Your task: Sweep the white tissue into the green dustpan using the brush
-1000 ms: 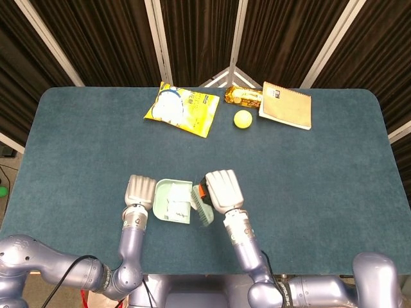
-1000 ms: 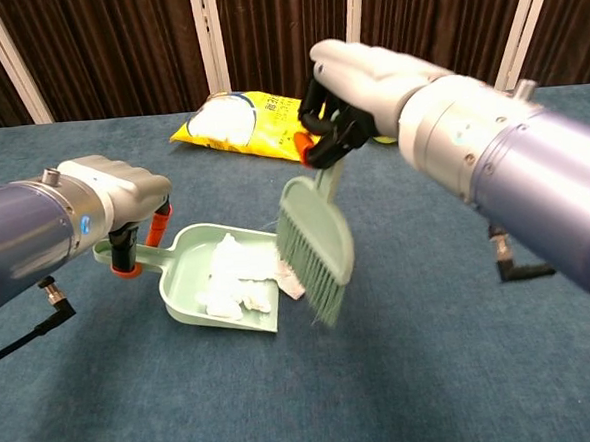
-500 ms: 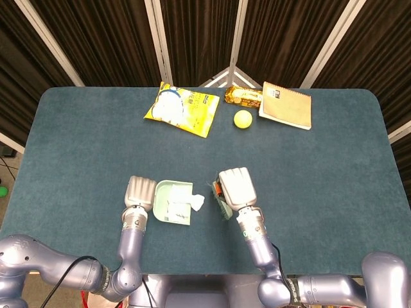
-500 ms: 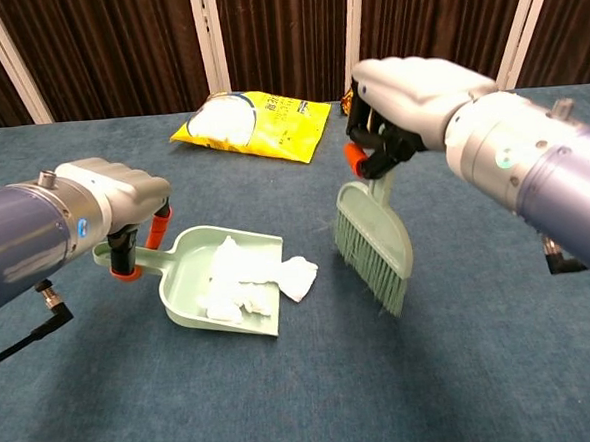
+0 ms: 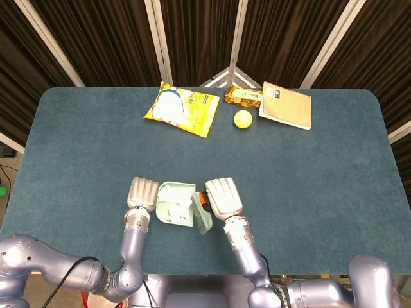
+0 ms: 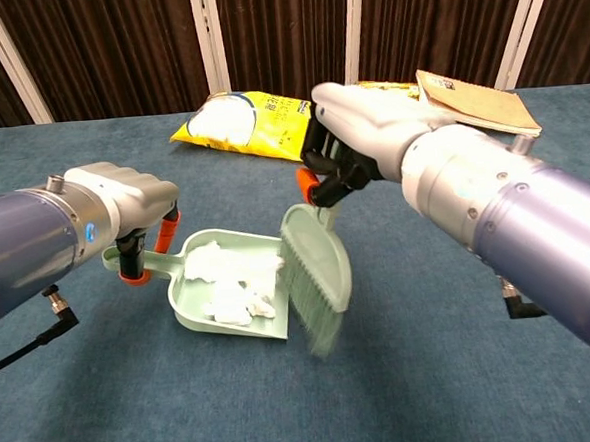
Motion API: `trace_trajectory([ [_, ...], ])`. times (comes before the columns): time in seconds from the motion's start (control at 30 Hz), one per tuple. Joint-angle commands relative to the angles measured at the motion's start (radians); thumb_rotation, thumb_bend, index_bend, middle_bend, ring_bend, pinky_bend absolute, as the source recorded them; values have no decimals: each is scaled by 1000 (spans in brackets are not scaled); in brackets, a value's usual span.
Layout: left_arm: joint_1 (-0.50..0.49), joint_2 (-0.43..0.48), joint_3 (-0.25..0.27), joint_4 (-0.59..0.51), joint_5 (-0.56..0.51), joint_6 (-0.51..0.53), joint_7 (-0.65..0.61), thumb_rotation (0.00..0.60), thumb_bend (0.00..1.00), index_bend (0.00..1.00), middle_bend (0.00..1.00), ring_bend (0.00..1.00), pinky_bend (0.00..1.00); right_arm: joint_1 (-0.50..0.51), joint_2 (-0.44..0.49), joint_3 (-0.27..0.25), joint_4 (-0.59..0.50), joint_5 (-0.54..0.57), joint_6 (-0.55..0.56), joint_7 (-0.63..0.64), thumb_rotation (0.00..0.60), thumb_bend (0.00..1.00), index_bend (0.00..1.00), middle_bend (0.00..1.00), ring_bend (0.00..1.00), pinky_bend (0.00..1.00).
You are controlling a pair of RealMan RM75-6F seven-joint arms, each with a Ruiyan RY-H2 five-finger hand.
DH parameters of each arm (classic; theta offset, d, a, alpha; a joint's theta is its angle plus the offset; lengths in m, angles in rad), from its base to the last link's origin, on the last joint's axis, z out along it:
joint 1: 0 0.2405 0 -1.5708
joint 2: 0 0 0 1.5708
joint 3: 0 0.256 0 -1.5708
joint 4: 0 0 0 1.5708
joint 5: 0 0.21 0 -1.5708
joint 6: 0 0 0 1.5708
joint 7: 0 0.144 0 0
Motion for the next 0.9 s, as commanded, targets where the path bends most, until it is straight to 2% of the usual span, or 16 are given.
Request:
trace_trajectory([
  [0.03, -1, -5, 0, 0, 3, 0, -5, 600, 609, 691, 1000, 990, 937, 8, -4, 9, -8, -12, 5, -2, 600, 573, 999, 982, 985, 962],
  [0.47, 1, -24, 5, 17, 24, -8, -31, 600, 609, 690, 1000, 990, 937, 12, 17, 34, -28, -28, 12, 2, 600, 574, 999, 982, 985, 961],
  [0.9, 4, -51, 11, 41, 68, -20, -67, 600, 608, 685, 1000, 990, 937, 28, 37, 69, -115, -25, 5, 13, 600, 574, 999, 982, 985, 961],
])
